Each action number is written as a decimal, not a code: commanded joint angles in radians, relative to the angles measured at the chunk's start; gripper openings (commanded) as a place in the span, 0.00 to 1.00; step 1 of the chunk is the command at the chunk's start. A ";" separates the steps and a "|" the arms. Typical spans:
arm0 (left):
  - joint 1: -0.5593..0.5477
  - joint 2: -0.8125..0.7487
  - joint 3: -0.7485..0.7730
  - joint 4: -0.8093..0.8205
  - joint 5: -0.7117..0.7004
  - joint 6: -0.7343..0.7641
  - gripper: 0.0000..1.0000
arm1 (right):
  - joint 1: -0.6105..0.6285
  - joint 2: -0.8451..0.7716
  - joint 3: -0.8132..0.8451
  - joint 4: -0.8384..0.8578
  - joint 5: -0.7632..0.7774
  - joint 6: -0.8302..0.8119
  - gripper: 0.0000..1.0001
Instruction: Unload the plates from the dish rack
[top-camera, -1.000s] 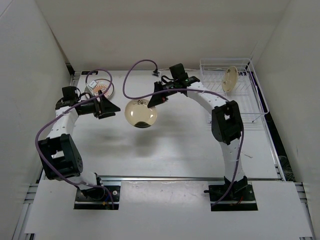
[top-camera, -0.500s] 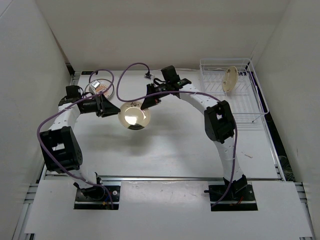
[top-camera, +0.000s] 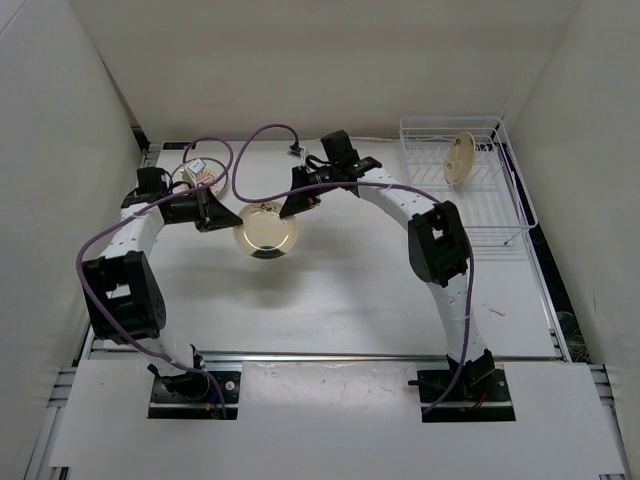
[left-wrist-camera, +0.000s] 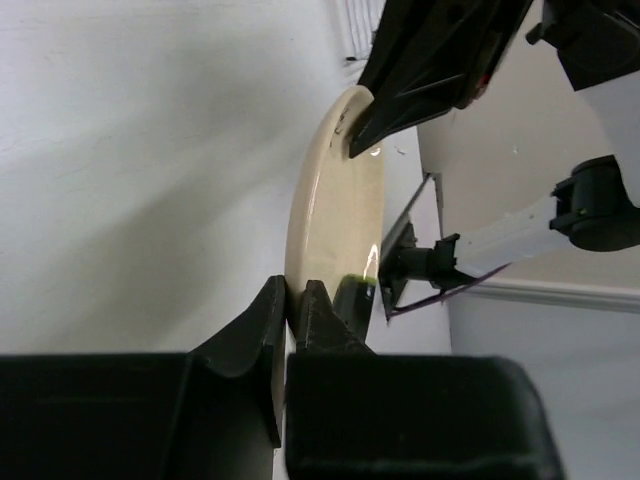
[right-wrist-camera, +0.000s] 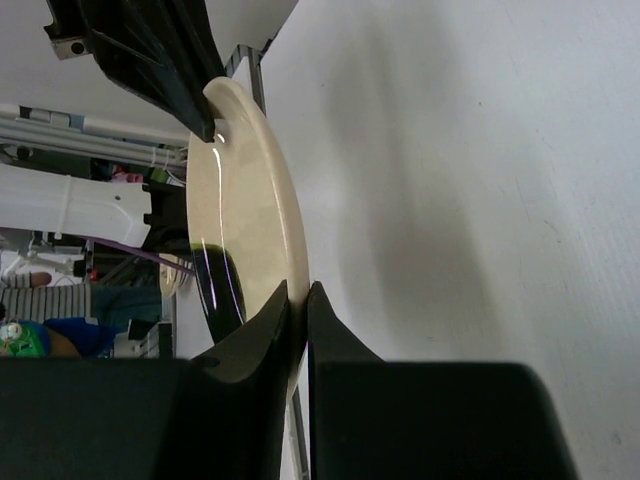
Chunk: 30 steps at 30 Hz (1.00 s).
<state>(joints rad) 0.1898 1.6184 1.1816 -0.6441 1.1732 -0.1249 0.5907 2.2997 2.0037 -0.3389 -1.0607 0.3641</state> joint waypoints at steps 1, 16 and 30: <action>-0.001 -0.008 0.032 0.015 0.029 0.011 0.10 | 0.009 0.006 0.047 0.041 -0.041 -0.004 0.00; -0.064 0.306 0.396 0.147 -0.115 -0.315 0.10 | -0.152 -0.468 -0.408 -0.152 0.241 -0.066 0.78; -0.205 0.735 0.889 0.156 -0.288 -0.280 0.10 | -0.299 -0.934 -0.792 -0.390 0.258 -0.226 0.82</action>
<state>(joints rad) 0.0086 2.3291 2.0151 -0.4915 0.9184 -0.4297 0.3267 1.4021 1.2644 -0.6373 -0.7883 0.1974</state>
